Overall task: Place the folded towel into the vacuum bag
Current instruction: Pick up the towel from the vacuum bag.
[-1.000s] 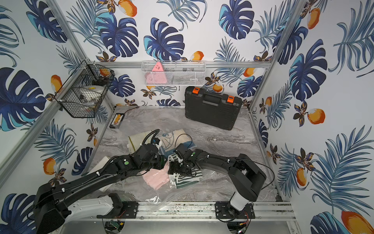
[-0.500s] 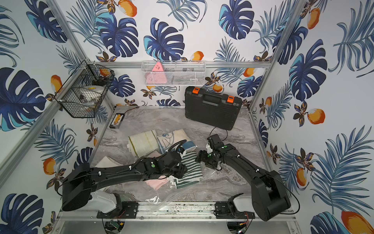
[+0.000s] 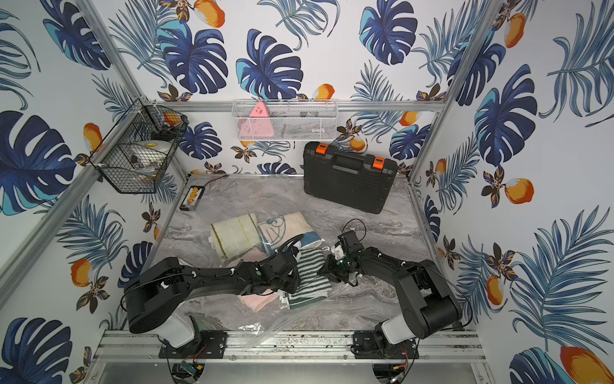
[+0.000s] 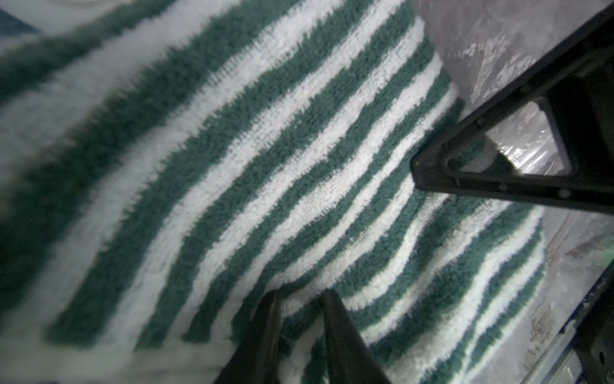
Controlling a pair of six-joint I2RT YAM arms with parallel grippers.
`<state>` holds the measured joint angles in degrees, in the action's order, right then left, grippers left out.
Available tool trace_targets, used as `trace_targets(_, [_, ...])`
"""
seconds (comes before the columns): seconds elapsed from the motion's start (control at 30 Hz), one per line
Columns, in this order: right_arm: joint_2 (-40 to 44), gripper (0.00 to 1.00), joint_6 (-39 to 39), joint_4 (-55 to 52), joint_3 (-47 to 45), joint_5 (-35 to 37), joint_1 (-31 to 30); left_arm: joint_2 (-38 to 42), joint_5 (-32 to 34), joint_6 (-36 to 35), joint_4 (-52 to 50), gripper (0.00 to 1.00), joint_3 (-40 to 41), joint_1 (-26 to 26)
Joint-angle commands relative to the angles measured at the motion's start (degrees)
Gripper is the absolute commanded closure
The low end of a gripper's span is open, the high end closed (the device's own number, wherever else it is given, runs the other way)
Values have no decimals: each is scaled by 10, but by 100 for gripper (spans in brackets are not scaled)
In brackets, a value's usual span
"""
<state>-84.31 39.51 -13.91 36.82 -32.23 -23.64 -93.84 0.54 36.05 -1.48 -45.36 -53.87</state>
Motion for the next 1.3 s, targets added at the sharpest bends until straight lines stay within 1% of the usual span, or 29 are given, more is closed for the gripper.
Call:
trace_targets(0.0, [40,86,-24,-71,34,69,-23,7,-25,18,7,71,5,-5])
trace_targets(0.07, [53,90,-40,-141,69,135,-53,25,-29,20,-3,71,4,-5])
trace_targets(0.13, [56,92,-46,-190,101,195,-89,42,-25,20,-7,71,1,-5])
trace_targets(0.17, [54,92,-45,-211,118,227,-127,43,-25,16,-2,71,-3,-3])
trace_targets(0.23, [49,93,-39,-237,147,272,-172,24,-27,8,6,72,-15,4])
trace_targets(0.27, [46,93,-33,-246,162,289,-194,7,-27,2,12,74,-21,8])
trace_targets(0.33, [40,94,-17,-248,182,307,-229,-22,-30,7,47,77,-9,13])
trace_targets(0.43, [22,94,12,-218,194,306,-270,-46,-63,36,109,79,25,25])
trace_targets(0.5, [3,94,30,-200,188,302,-285,-29,-68,39,109,79,36,26])
trace_targets(0.6, [-21,94,48,-190,170,315,-287,33,-64,36,71,78,46,37])
trace_targets(0.7, [-15,94,44,-200,162,340,-287,108,-58,22,5,76,53,54])
trace_targets(0.77, [-7,94,35,-218,167,360,-288,147,-40,9,-50,76,56,64])
trace_targets(0.87, [-2,94,20,-244,187,391,-297,170,-20,-5,-87,77,70,78])
trace_targets(0.97, [-13,93,16,-248,213,404,-319,157,-35,-4,-51,78,90,83])
trace_targets(1.0, [-21,92,17,-245,220,406,-329,148,-39,-3,-34,78,95,83])
trace_targets(1.07, [-49,87,24,-233,236,405,-350,122,-48,2,17,80,107,82])
trace_targets(1.13, [-80,78,35,-215,243,398,-369,94,-44,2,50,82,117,78])
trace_targets(1.2, [-109,65,44,-178,236,375,-383,79,-52,7,65,82,122,78])
trace_targets(1.27, [-127,48,52,-150,223,358,-392,87,-60,15,65,83,126,79])
